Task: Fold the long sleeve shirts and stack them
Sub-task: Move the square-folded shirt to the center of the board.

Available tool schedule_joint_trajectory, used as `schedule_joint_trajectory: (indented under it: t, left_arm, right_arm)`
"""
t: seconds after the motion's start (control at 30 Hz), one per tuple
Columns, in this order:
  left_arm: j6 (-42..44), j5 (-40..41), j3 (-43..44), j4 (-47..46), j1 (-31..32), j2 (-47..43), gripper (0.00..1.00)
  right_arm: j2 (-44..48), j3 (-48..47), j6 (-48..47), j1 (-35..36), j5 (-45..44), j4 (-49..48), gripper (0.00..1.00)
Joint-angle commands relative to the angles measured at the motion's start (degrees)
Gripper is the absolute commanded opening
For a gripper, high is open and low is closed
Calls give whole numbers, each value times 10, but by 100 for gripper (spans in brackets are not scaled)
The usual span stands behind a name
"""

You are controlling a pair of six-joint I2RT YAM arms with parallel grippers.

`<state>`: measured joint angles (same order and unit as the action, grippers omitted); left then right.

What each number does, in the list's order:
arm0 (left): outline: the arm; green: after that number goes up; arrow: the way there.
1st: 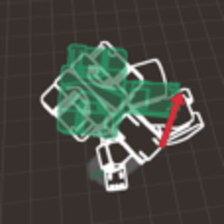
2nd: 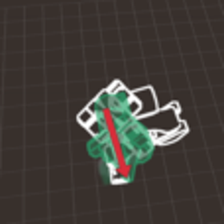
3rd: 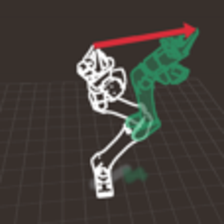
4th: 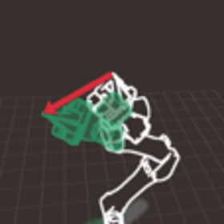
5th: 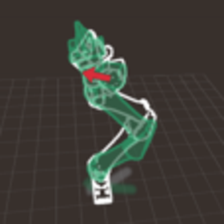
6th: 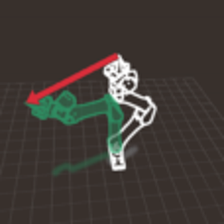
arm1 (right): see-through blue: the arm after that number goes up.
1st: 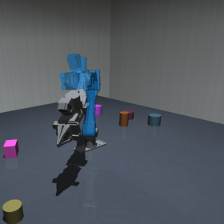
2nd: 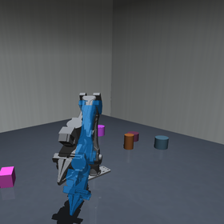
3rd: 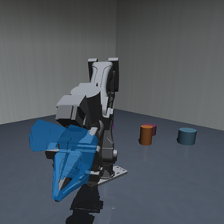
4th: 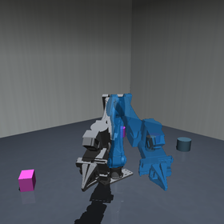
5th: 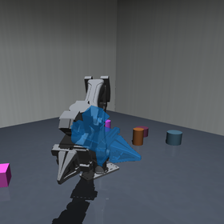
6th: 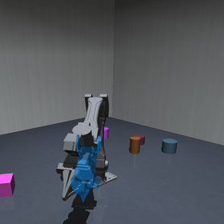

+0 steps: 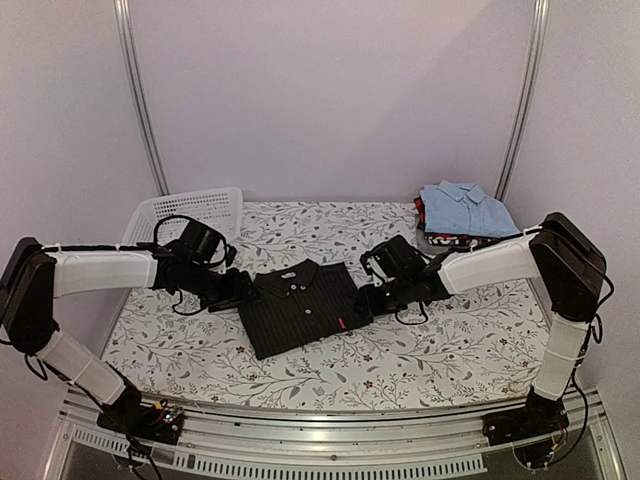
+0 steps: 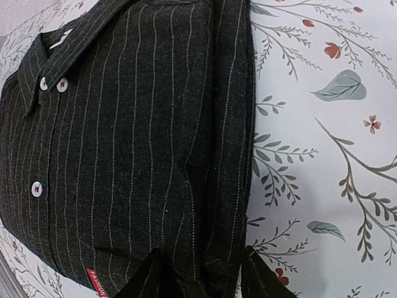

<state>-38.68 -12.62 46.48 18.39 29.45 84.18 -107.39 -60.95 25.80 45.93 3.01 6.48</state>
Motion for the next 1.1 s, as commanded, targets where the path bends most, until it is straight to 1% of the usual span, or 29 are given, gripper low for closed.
schedule_joint_trajectory:
  t: [0.0, 0.13, 0.27, 0.37, 0.47, 0.53, 0.57, 0.7, 0.73, 0.8, 0.9, 0.97, 1.07]
  left_arm:
    - [0, -4, -5, -32, -8, -7, 69]
    - [3, -10, -2, -35, -10, 3, 68]
    - [6, -19, 2, -35, -11, 14, 68]
    - [8, -33, 3, -34, -11, 20, 68]
    - [14, -47, -3, -34, -10, 23, 68]
    - [18, -59, -8, -34, -10, 24, 67]
    - [20, -66, -11, -35, -10, 24, 66]
    - [27, -85, -19, -37, -9, 16, 63]
    - [29, -85, -22, -37, -9, 12, 63]
    - [30, -89, -30, -36, -9, 5, 63]
    - [24, -102, -53, -49, -8, -2, 62]
    - [20, -110, -67, -59, -7, -5, 60]
    - [18, -127, -77, -70, 1, -2, 58]
  right_arm:
    - [0, 11, 19, -1, 14, 7, 37]
    - [12, 42, 40, 5, 38, -7, 26]
    - [37, 76, 64, 25, 41, -5, 11]
    - [64, 113, 93, 37, 41, 4, 6]
    - [105, 161, 127, 56, 37, 6, 5]
    - [131, 190, 149, 65, 35, 7, 8]
    - [146, 202, 164, 67, 32, 9, 16]
    - [200, 221, 188, 67, 4, 26, 39]
    - [214, 214, 189, 66, -2, 31, 43]
    - [227, 200, 181, 53, -1, 35, 50]
    - [219, 172, 160, 22, 6, 35, 51]
    - [202, 149, 146, 8, 6, 30, 51]
    - [164, 110, 127, -2, 15, 27, 49]
